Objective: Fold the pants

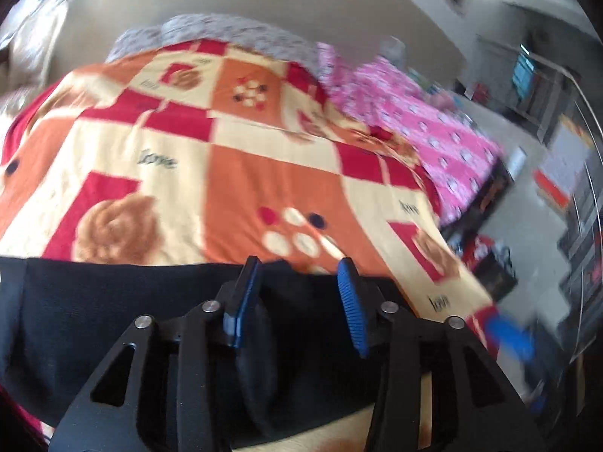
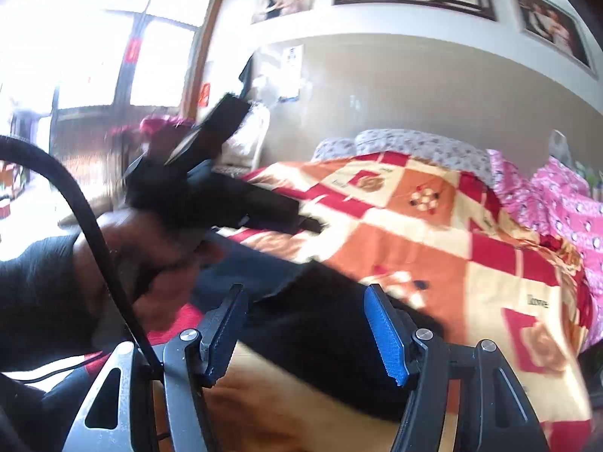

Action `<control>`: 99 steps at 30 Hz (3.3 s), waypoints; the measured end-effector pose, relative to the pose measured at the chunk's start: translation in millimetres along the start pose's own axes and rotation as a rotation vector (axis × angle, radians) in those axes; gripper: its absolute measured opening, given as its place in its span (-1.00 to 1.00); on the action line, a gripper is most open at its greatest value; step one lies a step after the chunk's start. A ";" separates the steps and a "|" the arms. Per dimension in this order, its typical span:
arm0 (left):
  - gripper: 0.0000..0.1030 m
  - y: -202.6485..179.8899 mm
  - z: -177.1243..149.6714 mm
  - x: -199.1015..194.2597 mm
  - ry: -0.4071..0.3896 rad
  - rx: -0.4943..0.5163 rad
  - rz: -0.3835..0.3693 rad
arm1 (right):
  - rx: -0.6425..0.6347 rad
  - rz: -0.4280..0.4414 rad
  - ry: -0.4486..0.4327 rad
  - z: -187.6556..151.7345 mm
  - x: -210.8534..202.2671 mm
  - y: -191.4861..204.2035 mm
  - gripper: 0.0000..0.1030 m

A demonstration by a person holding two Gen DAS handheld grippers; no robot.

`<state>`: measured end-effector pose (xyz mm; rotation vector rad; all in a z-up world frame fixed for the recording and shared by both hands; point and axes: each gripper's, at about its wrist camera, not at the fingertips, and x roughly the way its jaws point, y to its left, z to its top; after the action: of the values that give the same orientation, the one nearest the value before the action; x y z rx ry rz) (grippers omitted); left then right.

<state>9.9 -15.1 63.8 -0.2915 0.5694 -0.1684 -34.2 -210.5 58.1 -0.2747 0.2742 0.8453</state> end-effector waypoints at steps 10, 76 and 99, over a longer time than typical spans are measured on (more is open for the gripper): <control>-0.19 21.6 -37.1 27.1 0.062 -0.077 0.015 | -0.053 0.208 0.209 -9.9 13.0 -148.9 0.21; -0.17 13.1 -51.7 -45.0 -0.198 -0.070 -0.098 | 0.079 0.116 0.327 46.8 130.7 -82.0 0.28; -0.22 7.2 -67.2 -22.2 0.009 -0.070 -0.006 | 0.058 0.135 0.443 -17.7 125.9 -80.1 0.31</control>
<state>-45.1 -18.1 18.8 -0.3606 0.5843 -0.1554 104.3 -180.0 8.6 -0.3914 0.7367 0.9028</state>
